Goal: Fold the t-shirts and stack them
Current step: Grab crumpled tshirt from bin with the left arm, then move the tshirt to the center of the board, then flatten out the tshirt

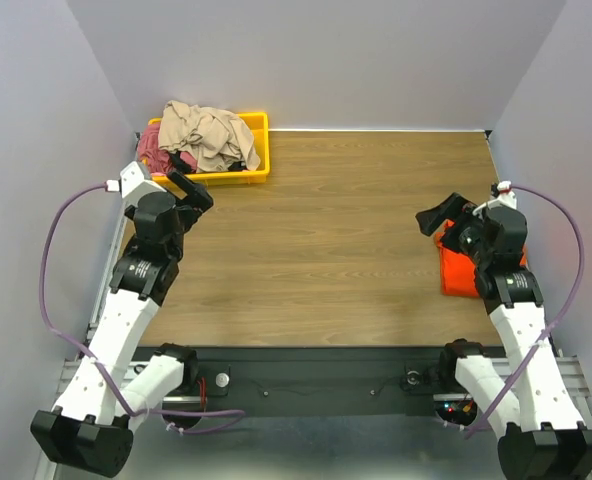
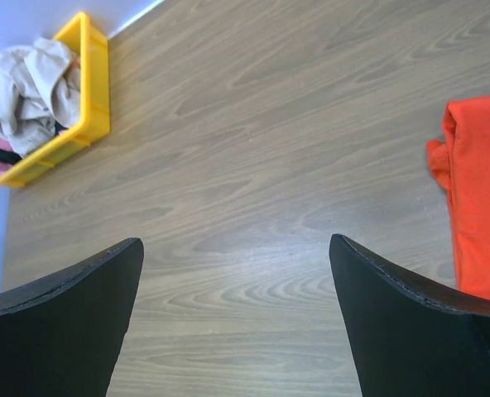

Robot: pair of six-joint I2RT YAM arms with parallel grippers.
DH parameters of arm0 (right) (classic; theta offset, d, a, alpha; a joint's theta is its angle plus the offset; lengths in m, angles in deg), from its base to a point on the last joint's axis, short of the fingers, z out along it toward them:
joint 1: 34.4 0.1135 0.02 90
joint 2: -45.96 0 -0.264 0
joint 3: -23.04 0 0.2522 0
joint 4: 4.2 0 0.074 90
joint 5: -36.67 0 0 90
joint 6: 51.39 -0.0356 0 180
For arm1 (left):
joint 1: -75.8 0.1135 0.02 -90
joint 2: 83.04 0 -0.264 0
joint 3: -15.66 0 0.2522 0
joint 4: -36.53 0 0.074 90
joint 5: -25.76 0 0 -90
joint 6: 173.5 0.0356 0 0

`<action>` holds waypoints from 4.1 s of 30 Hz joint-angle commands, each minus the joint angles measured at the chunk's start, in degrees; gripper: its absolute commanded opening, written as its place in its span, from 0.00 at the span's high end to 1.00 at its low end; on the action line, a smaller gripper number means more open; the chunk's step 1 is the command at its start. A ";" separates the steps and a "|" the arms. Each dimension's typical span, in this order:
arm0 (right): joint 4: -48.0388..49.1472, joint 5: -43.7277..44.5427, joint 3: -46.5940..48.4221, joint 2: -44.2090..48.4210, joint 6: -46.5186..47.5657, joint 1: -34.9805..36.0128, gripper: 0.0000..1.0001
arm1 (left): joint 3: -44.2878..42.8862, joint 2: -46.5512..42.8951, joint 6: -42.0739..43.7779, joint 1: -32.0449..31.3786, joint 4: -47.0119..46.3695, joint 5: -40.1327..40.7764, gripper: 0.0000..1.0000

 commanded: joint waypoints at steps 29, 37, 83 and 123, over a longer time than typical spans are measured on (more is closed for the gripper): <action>0.60 13.23 6.44 -9.18 -1.05 0.06 0.00 | -67.61 79.07 11.07 10.02 -3.45 -7.45 0.20; 0.60 15.43 6.17 -8.39 -0.97 0.14 0.00 | -74.66 83.57 13.27 10.02 -0.81 -6.04 0.88; -5.89 8.49 1.96 9.37 0.62 0.14 0.00 | -51.65 27.66 17.22 -23.81 -6.34 -21.24 1.00; 4.73 20.09 8.71 -42.64 -6.59 23.87 0.00 | 16.75 25.00 -9.32 -8.17 -14.42 -15.41 0.06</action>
